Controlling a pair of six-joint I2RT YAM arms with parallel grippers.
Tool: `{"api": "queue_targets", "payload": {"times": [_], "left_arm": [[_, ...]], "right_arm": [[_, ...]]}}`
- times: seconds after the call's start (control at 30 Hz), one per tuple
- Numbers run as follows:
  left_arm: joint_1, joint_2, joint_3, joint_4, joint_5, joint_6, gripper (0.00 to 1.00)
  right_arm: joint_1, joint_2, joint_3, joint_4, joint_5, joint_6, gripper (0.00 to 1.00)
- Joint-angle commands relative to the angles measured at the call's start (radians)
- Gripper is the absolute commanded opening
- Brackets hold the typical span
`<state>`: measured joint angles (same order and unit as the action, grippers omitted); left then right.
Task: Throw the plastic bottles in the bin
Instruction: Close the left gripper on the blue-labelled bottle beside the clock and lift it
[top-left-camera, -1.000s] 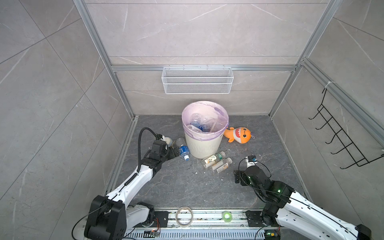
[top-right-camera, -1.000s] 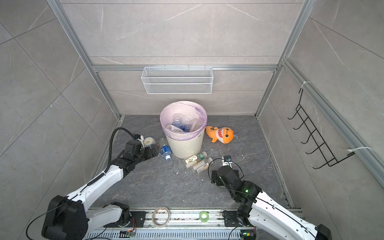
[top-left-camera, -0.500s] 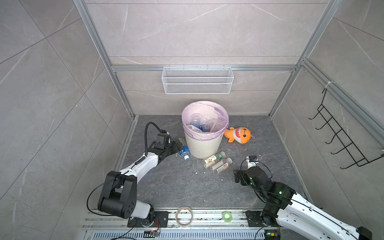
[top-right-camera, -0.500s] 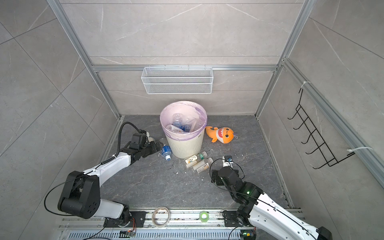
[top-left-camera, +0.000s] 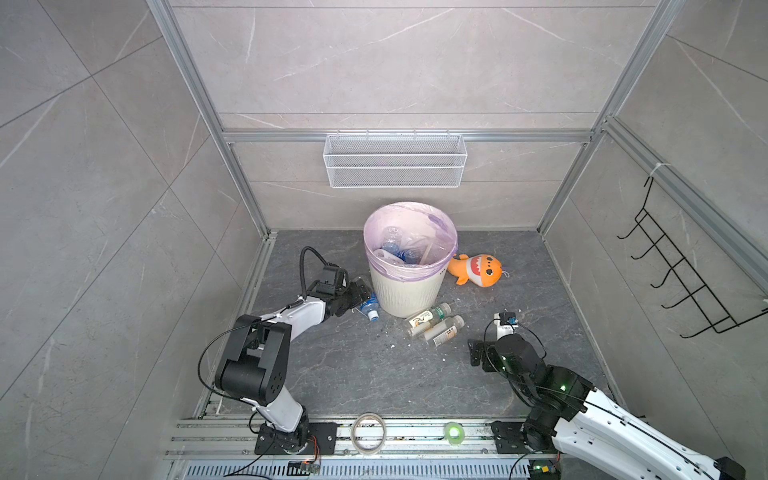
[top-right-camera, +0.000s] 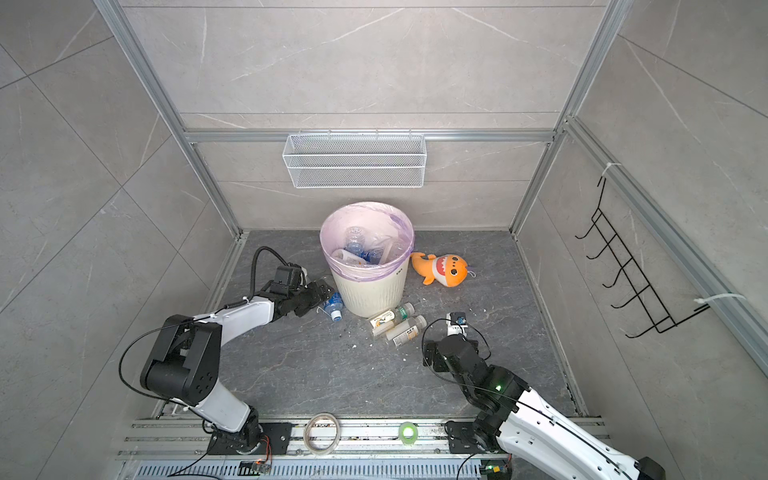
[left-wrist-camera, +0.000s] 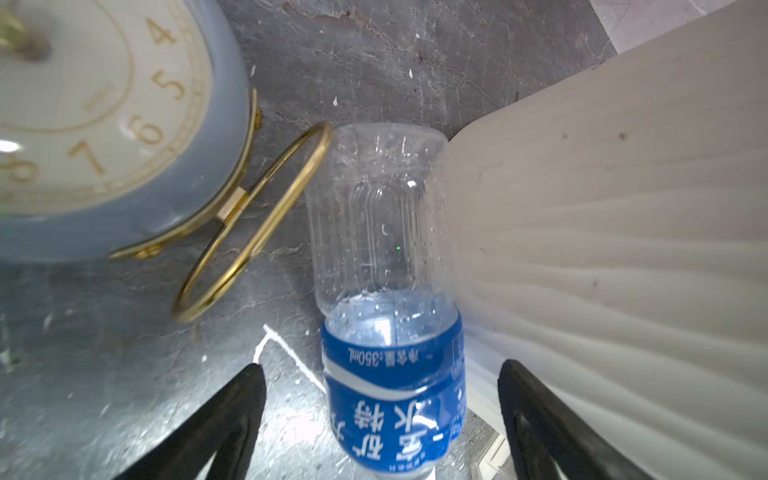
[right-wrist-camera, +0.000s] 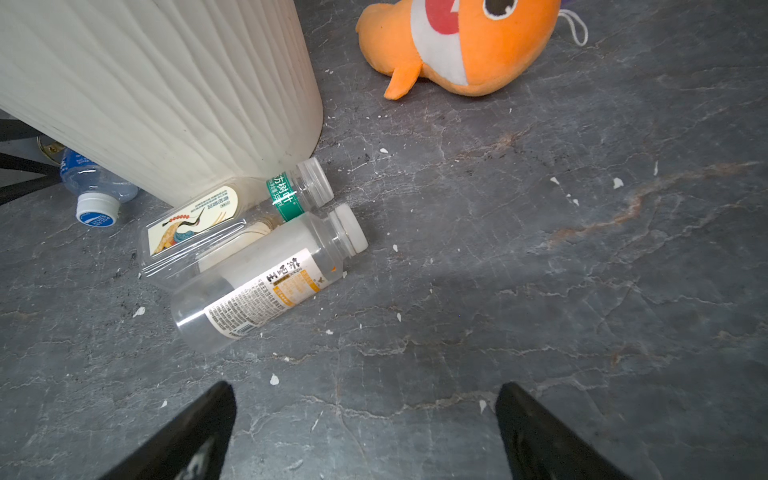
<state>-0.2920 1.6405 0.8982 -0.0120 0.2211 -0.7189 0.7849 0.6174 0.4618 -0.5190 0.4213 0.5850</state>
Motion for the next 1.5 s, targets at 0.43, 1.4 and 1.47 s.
{"api": "queue_targets", "payload": {"times": [0.43, 1.4, 1.47], "left_arm": [[0.004, 0.127, 0.091, 0.094, 0.038, -0.04, 0.85], [-0.005, 0.034, 0.015, 0.057, 0.052, 0.054, 0.66], [-0.011, 0.002, -0.001, 0.041, 0.049, 0.072, 0.65]], "right_arm": [[-0.004, -0.005, -0.013, 0.013, 0.004, 0.009, 0.99], [-0.003, 0.008, -0.012, 0.016, 0.002, 0.007, 0.99], [-0.004, 0.008, -0.012, 0.019, 0.001, 0.006, 0.99]]}}
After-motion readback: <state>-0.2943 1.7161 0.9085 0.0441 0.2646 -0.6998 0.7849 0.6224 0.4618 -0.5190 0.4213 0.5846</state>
